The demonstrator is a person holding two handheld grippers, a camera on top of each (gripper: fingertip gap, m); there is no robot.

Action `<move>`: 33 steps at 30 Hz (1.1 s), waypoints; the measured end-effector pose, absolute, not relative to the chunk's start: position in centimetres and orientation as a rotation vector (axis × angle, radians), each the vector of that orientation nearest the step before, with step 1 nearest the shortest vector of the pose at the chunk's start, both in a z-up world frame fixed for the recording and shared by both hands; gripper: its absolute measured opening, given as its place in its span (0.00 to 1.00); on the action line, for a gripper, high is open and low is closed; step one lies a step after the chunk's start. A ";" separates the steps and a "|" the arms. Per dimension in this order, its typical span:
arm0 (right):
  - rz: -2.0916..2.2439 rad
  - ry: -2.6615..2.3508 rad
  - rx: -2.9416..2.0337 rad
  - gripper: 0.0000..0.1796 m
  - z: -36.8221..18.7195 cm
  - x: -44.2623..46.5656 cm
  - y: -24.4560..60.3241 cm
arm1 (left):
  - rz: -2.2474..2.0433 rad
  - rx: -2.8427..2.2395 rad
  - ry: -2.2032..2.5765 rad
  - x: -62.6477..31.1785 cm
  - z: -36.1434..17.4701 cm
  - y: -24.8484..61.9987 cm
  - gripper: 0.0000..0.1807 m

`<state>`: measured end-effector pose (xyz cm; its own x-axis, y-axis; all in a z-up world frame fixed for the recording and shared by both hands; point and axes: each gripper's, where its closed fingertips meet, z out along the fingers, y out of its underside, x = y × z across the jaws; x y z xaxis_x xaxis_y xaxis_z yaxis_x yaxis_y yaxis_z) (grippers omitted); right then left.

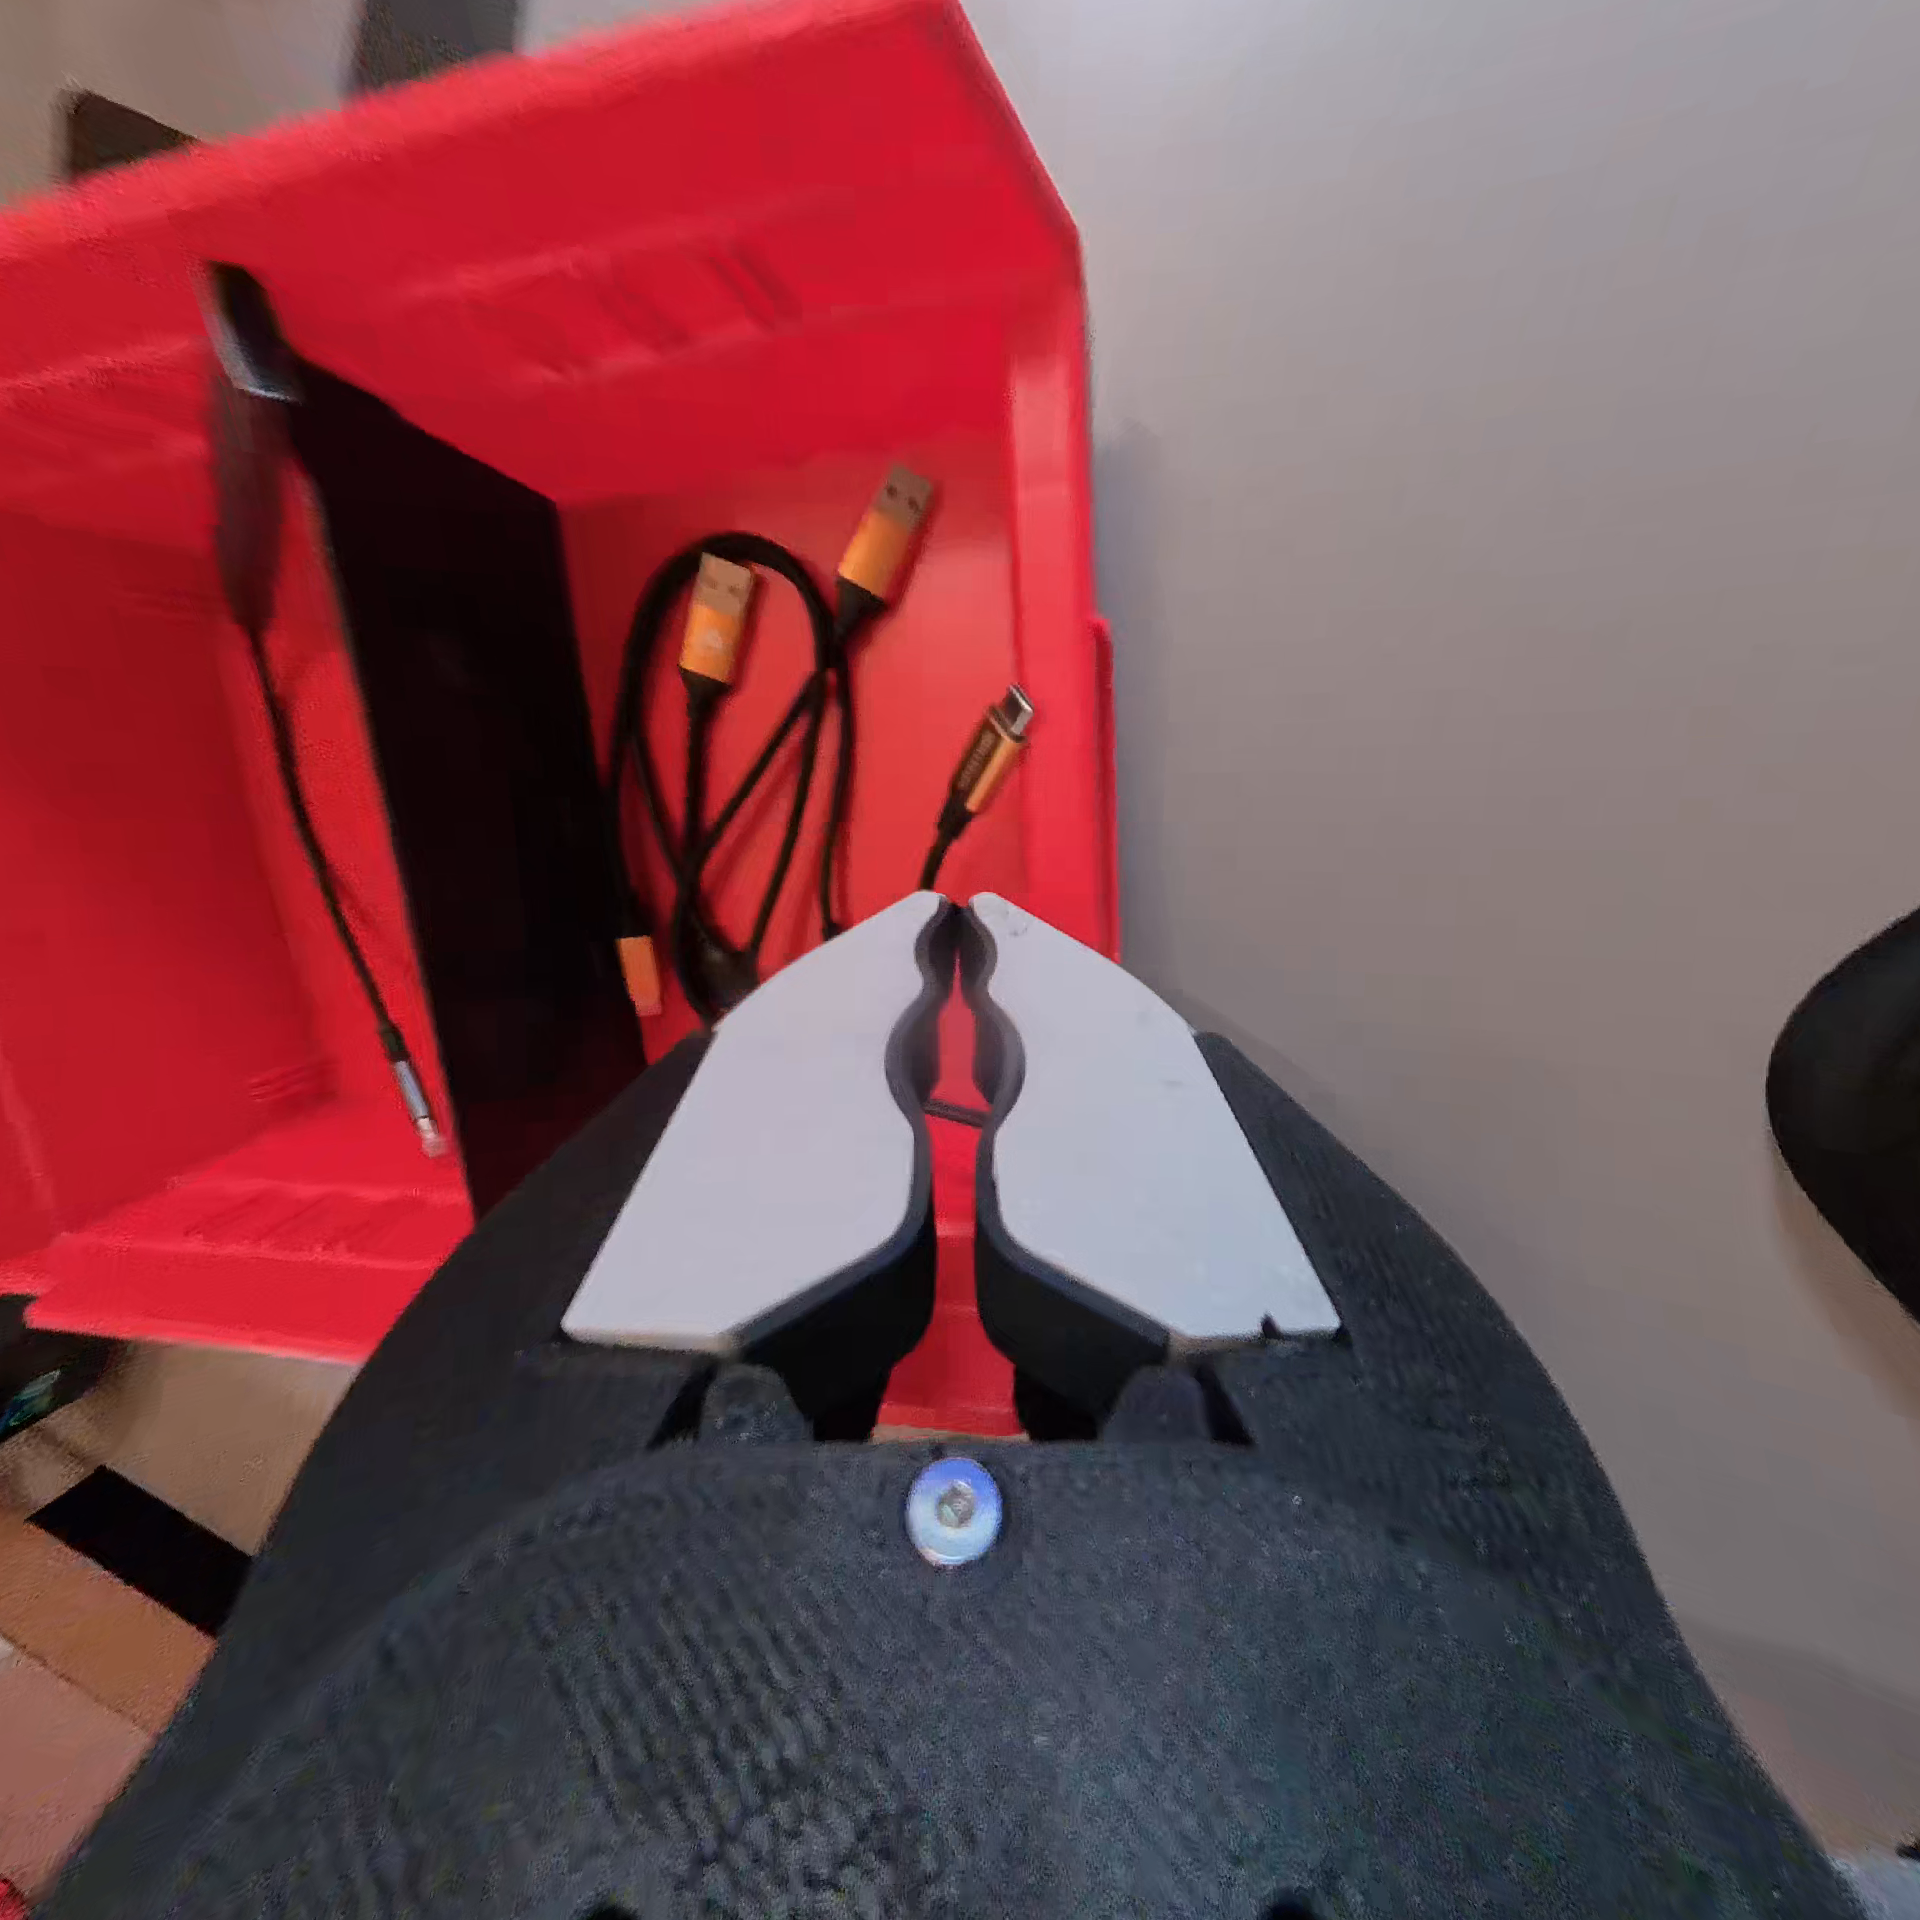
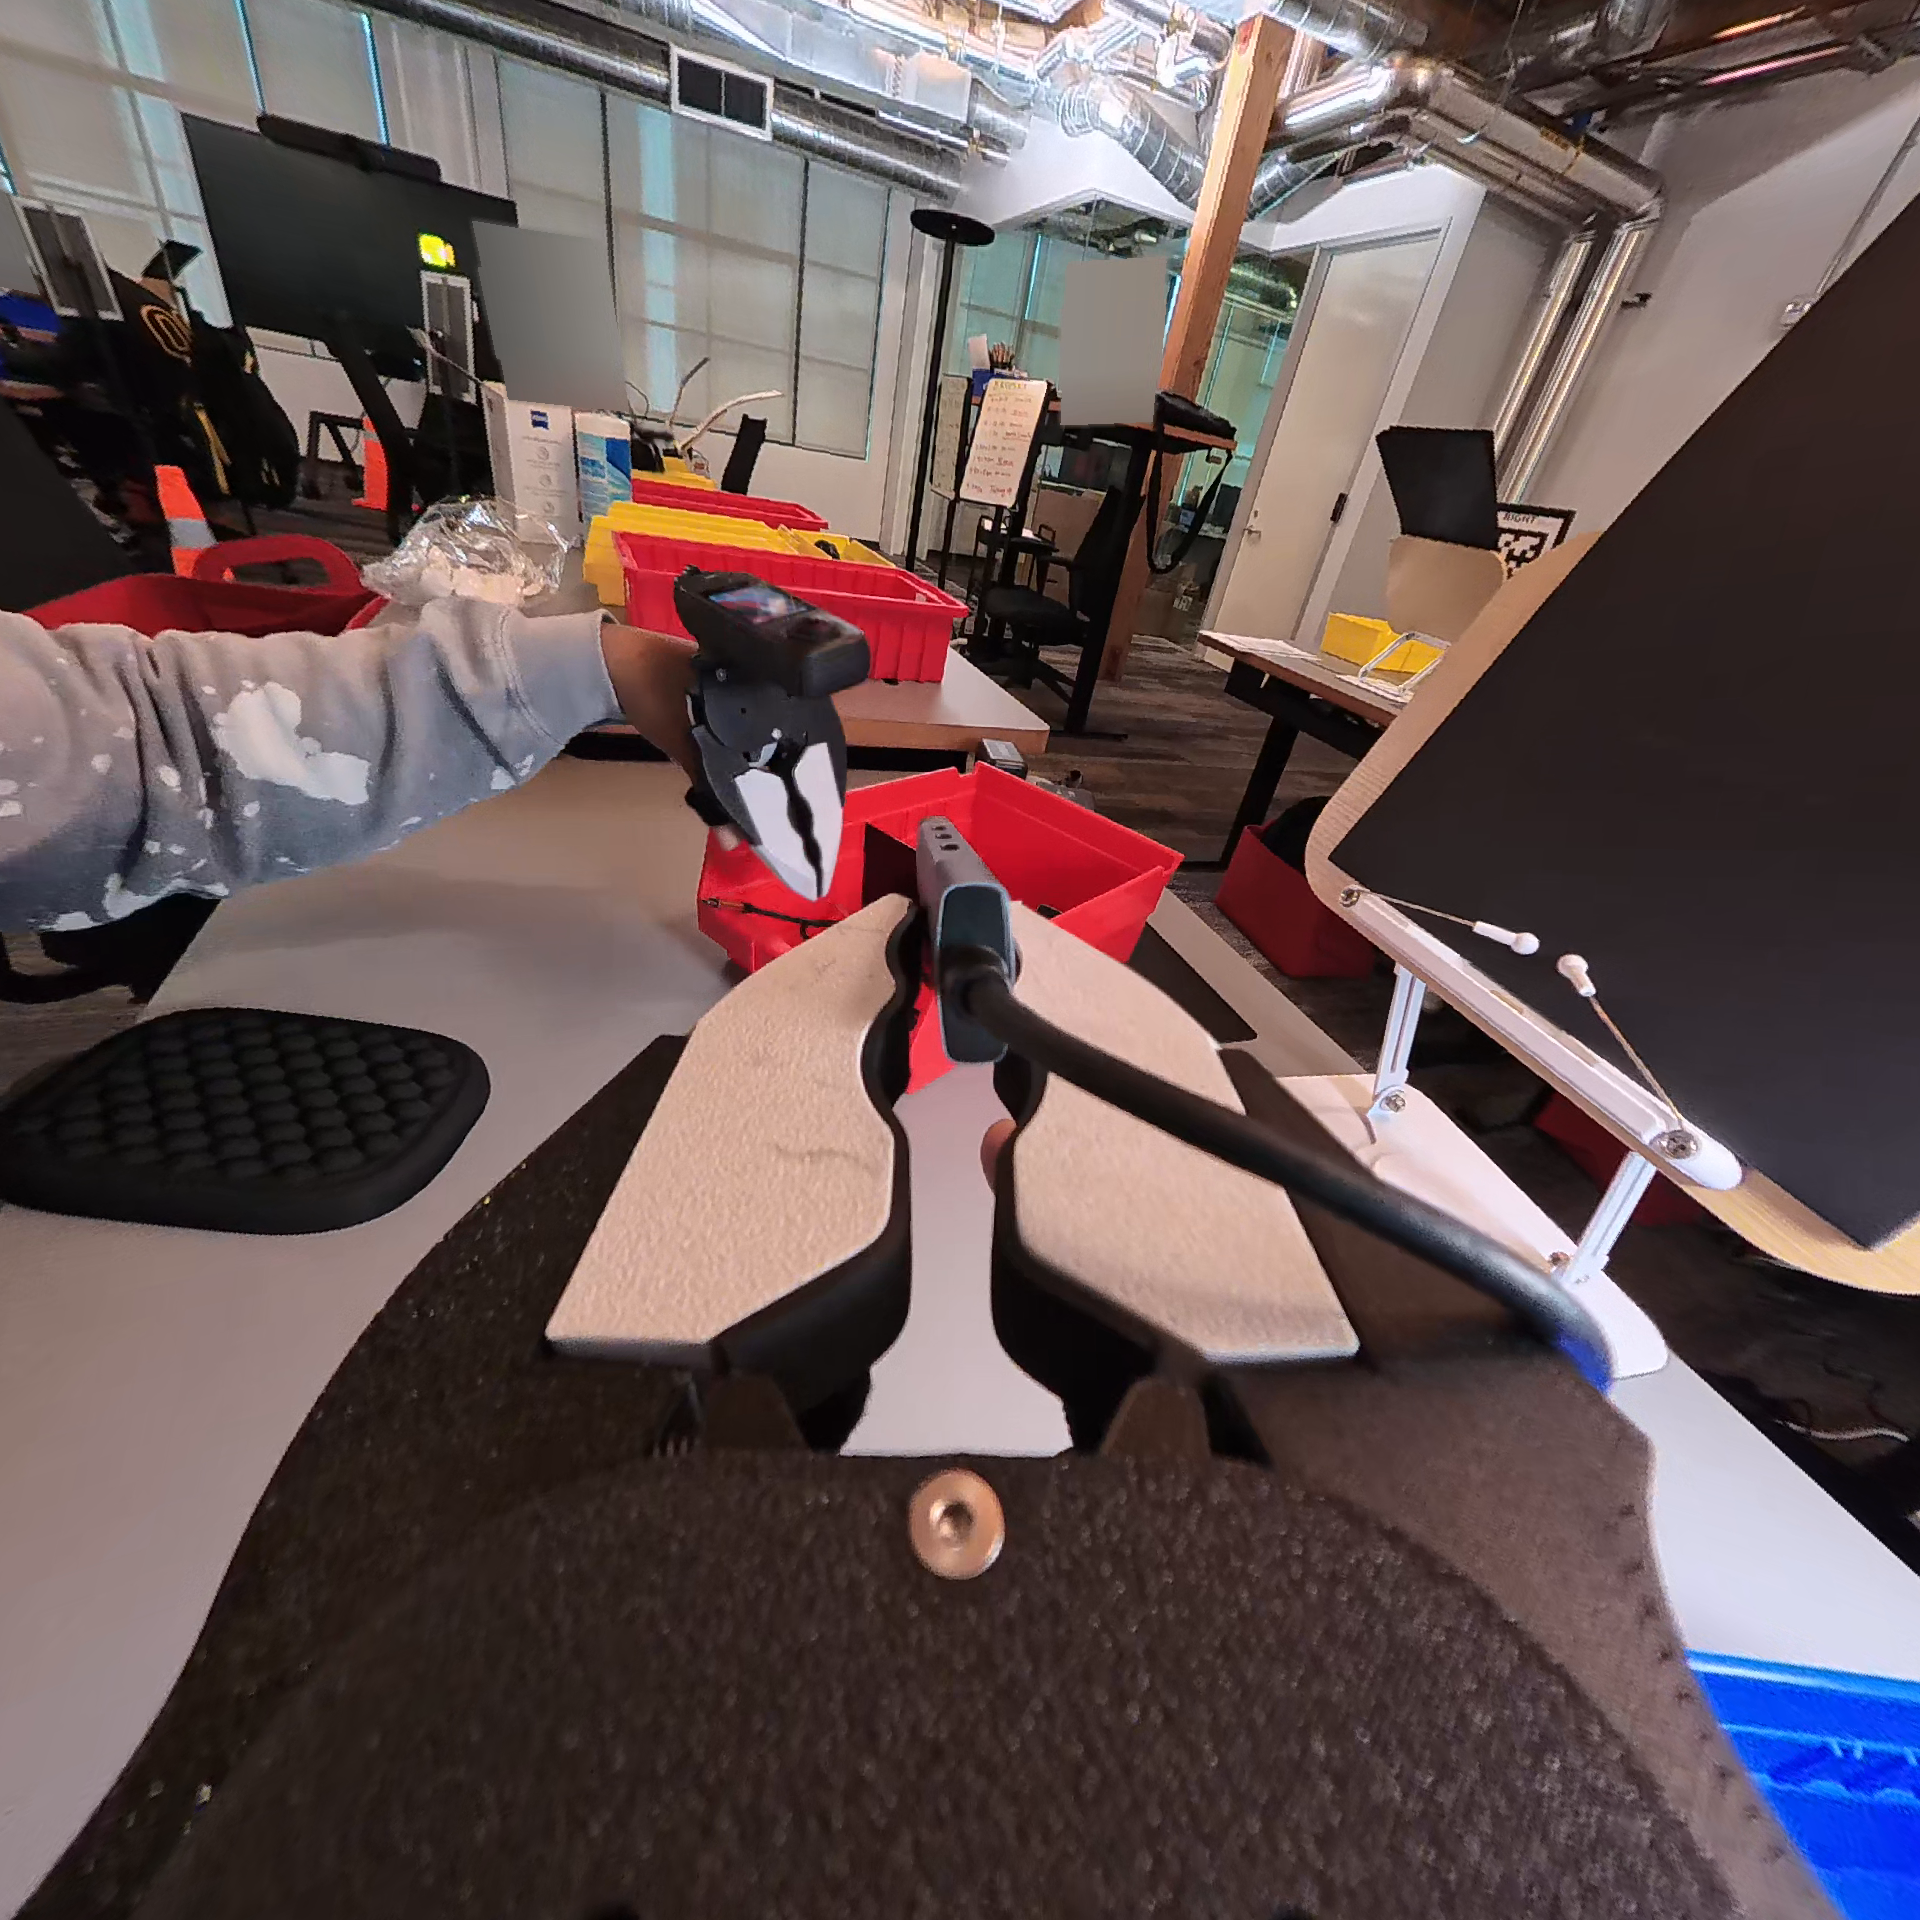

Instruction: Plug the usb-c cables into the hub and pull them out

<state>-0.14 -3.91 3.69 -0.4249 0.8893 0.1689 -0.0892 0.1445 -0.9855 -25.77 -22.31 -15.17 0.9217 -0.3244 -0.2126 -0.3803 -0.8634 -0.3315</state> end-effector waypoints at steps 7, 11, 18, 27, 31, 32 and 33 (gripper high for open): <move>1.418 -1.551 -0.804 0.06 3.8 0.1 -3.8 | 0.277 -2.786 0.570 -26.5 -14.4 -23.4 0.02; 1.410 -1.562 -0.810 0.06 3.5 0.0 -3.7 | 0.281 -2.927 0.681 -27.0 -14.8 -25.9 0.10; 1.405 -1.570 -0.834 0.06 2.9 -0.4 -3.3 | 0.217 -2.988 0.750 -25.9 -14.5 -29.0 0.15; 1.403 -1.572 -0.833 0.06 3.0 -0.4 -3.5 | 0.498 -2.841 0.846 -25.1 -17.5 -28.7 0.21; 1.403 -1.575 -0.837 0.06 2.8 -0.5 -3.5 | 0.631 -2.819 0.893 -25.8 -17.9 -28.5 0.18; 1.402 -1.577 -0.837 0.06 2.8 -0.5 -3.5 | 0.633 -2.821 0.903 -25.8 -17.8 -28.5 0.15; 1.401 -1.578 -0.837 0.06 2.8 -0.5 -3.5 | 0.633 -2.826 0.911 -25.8 -17.7 -28.5 0.12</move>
<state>-0.46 -3.51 2.78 -0.4201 0.8936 0.1579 -0.0508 0.1506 -0.9873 -25.81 -28.49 -17.74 0.7338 -0.5352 -0.4185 -0.5792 -0.8148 0.0264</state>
